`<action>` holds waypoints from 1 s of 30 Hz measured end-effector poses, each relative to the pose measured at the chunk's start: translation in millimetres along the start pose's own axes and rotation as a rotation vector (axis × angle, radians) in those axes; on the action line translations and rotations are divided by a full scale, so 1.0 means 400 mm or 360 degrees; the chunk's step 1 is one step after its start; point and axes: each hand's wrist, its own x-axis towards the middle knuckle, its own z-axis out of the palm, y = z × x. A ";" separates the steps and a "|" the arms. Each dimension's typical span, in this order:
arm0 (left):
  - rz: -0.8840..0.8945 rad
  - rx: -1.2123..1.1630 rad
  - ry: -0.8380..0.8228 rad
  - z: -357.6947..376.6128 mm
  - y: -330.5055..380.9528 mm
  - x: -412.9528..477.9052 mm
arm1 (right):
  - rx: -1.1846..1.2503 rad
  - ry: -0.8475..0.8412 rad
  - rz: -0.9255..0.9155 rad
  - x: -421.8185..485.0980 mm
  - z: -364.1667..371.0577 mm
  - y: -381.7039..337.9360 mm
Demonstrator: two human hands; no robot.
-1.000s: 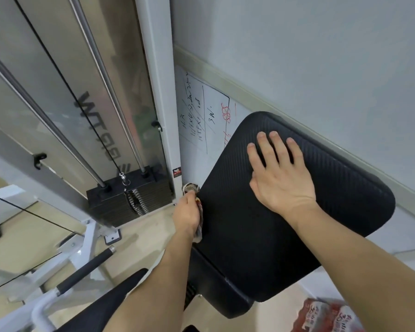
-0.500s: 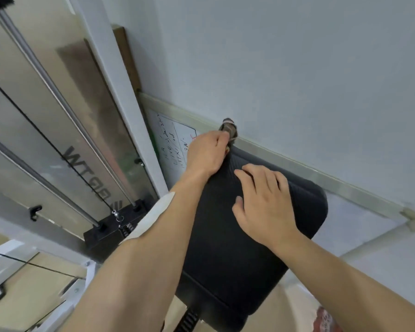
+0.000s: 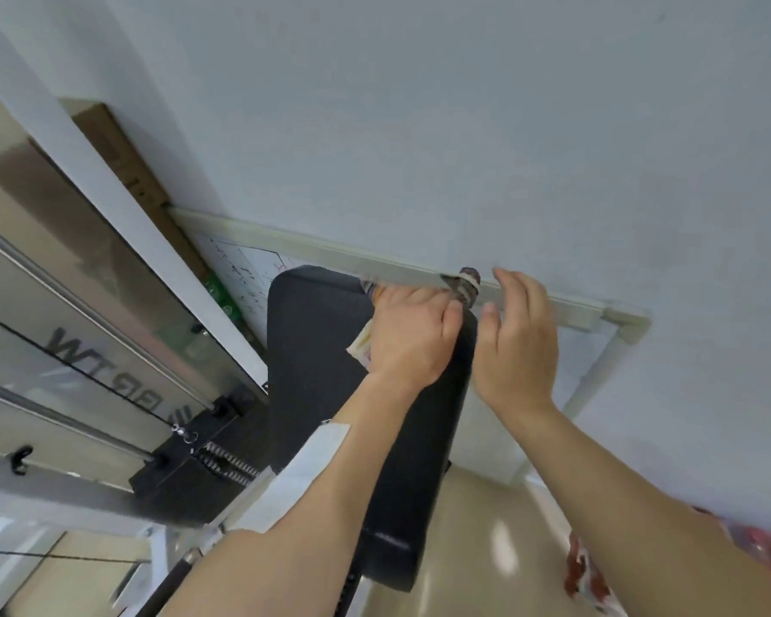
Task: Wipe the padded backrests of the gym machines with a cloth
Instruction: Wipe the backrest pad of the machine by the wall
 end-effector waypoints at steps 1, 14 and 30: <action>0.0018 0.0018 -0.0032 0.002 0.032 -0.001 | 0.0247 0.0008 0.0170 0.008 -0.012 0.009; -0.1191 -0.2269 -0.0077 -0.142 0.068 0.067 | -0.0029 -0.0281 0.0211 -0.052 0.081 -0.020; -0.0088 0.0078 0.0341 0.057 -0.024 0.039 | 0.0461 0.0423 0.0499 -0.233 0.263 0.070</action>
